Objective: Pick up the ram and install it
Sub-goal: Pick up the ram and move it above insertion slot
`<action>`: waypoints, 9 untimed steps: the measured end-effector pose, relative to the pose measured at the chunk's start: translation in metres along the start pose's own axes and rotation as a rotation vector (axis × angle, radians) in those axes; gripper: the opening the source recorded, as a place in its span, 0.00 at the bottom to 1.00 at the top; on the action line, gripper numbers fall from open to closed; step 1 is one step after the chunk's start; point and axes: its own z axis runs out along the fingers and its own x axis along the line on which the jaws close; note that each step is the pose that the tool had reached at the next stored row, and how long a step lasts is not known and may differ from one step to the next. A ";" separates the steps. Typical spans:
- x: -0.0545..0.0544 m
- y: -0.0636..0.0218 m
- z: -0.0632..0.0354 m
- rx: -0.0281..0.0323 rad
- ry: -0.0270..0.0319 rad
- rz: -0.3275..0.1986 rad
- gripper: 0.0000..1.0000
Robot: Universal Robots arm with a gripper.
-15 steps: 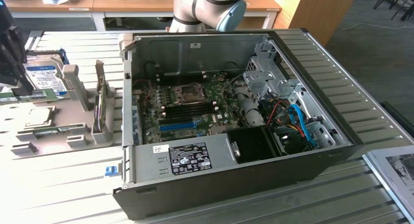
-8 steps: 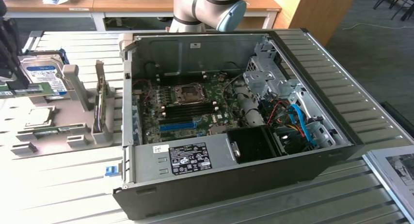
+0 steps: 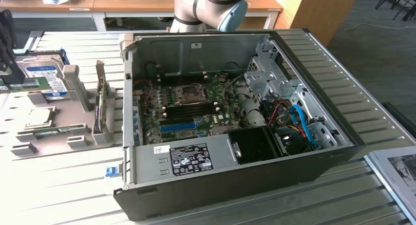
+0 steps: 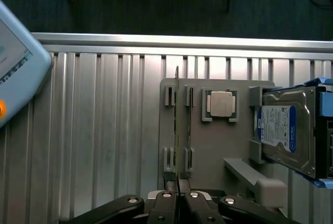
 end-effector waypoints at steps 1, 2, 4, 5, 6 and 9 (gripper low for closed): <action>0.000 0.0001 -0.0017 0.0001 0.0000 0.000 0.11; 0.000 0.0001 -0.0034 0.0001 -0.0001 0.000 0.11; 0.000 0.0003 -0.0066 0.0001 0.0000 0.000 0.11; 0.000 0.0003 -0.0083 0.0001 0.0000 0.000 0.11; 0.000 0.0004 -0.0098 0.0001 0.0000 0.000 0.11; 0.000 0.0006 -0.0142 0.0001 -0.0001 0.000 0.11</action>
